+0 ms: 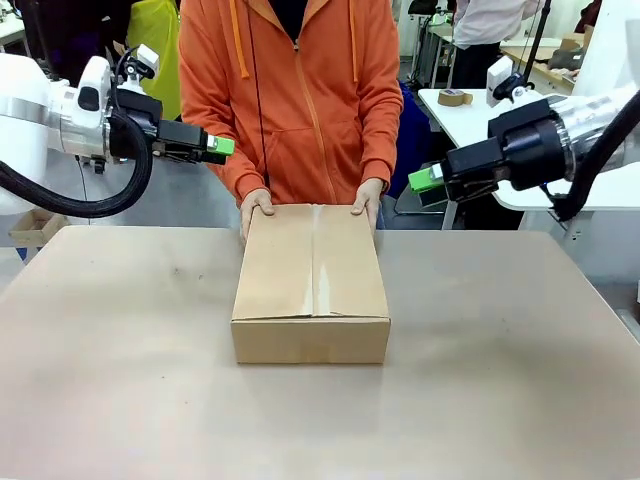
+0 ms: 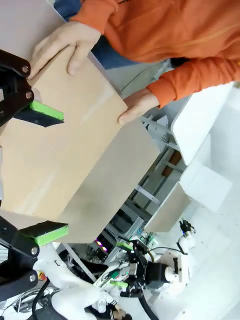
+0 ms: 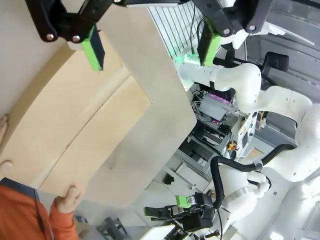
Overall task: Pack the gift set into the box.
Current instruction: Press and hold the closed box until the human finishes sealing it.
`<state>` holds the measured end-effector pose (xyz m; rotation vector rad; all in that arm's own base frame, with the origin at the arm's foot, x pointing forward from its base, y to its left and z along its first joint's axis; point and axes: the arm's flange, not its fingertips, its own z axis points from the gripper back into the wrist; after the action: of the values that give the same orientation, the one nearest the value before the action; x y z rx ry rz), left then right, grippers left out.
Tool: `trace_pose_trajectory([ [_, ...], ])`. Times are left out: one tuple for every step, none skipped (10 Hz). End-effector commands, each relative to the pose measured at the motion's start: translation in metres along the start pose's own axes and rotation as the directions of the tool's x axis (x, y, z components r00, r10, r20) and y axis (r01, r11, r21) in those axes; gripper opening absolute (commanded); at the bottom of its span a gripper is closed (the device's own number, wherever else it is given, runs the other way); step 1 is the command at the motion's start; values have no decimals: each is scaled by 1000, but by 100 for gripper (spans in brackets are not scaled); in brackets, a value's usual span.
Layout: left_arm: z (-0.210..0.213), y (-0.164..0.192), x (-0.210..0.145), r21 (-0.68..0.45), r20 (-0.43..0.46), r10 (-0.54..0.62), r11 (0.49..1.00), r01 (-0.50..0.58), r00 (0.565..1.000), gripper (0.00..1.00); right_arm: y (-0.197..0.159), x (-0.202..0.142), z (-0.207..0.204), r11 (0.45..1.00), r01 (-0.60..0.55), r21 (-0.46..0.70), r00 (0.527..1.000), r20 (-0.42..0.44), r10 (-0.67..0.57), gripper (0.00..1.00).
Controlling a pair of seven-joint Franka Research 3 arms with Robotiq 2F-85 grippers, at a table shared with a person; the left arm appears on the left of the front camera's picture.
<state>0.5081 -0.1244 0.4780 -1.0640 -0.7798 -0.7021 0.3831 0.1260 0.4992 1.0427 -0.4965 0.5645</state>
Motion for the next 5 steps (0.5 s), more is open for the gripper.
trace_pose_trajectory([
  [-11,-2,-8,-109,127,-172,977,186,977,100,-1,8,-29,936,-347,53,934,108,340,100],
  [-20,0,-13,-182,219,-299,923,340,929,100,-14,19,-48,831,-556,29,815,220,537,100],
  [-26,5,-21,-226,239,-382,872,434,892,100,-26,25,-69,720,-692,43,700,283,656,100],
  [-29,6,-27,-219,235,-430,850,479,872,100,-35,27,-83,692,-722,12,668,271,693,100],
  [-30,9,-36,-222,194,-459,840,495,867,100,-44,29,-94,668,-744,-11,647,239,724,100],
])
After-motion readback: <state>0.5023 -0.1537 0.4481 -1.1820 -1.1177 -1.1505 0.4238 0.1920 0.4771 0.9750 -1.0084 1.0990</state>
